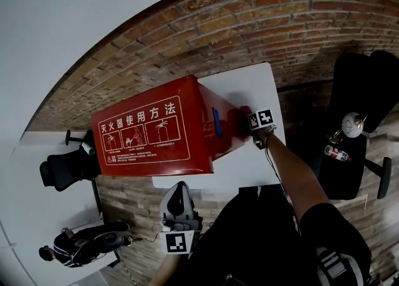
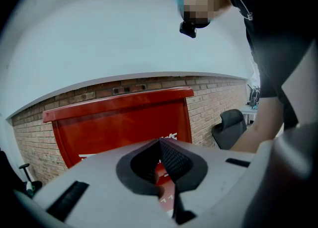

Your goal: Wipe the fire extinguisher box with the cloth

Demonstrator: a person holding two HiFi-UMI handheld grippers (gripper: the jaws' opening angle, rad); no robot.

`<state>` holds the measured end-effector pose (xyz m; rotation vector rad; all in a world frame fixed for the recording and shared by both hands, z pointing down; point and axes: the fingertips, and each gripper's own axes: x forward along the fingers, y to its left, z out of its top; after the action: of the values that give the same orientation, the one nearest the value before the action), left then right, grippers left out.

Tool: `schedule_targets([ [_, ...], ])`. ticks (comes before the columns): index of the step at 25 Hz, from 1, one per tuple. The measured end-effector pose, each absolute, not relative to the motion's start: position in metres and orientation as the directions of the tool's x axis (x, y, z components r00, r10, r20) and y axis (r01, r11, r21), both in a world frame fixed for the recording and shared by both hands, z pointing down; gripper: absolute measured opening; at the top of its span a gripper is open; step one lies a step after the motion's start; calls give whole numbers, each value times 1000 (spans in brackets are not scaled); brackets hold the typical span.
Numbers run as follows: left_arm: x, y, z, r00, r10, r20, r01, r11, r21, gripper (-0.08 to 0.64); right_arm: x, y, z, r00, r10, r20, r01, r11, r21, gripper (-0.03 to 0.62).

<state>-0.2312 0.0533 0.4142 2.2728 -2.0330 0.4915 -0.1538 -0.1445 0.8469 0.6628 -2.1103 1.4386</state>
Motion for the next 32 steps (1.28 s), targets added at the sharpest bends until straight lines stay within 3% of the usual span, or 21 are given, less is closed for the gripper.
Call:
schedule_targets([
  [32, -225, 61, 415, 124, -958, 259, -974, -167, -151, 49, -139, -87, 839, -822, -109, 558, -568, 196, -799, 61],
])
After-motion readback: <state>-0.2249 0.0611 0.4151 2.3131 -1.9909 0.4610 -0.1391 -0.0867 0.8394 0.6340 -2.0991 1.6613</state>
